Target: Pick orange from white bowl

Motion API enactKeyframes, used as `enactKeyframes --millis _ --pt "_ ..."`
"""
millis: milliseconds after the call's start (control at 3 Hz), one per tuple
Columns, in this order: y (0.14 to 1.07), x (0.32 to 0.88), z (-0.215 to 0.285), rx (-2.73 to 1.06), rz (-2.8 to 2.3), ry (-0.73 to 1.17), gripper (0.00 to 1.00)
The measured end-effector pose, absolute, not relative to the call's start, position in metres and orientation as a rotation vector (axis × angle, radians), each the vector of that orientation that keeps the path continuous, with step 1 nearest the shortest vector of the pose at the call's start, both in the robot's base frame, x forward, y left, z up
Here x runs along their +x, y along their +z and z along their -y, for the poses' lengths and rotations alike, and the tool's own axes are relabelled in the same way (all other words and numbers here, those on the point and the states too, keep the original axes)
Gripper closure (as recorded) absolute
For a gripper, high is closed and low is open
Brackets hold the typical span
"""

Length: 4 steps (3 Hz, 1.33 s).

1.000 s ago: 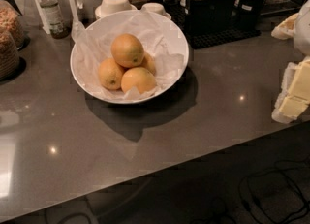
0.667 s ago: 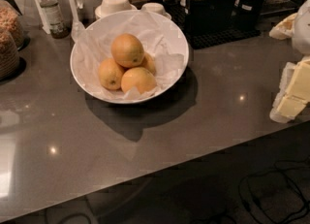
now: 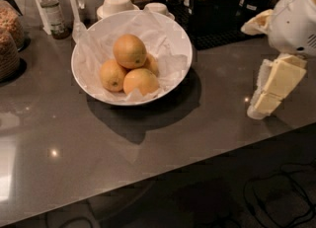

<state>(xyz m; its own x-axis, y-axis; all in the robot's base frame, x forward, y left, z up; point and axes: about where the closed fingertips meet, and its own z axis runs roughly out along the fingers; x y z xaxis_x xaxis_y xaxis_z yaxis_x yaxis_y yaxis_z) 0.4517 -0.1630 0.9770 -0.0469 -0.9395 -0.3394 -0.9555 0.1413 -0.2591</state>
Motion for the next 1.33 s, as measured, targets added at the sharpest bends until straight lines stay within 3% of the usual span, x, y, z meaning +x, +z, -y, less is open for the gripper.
enactKeyframes --millis 667,1333 --pt "0.995 0.461 0.051 -1.868 -1.566 0.380 0.00" --pt "0.998 0.474 -0.043 -1.898 -1.397 0.488 0.00"
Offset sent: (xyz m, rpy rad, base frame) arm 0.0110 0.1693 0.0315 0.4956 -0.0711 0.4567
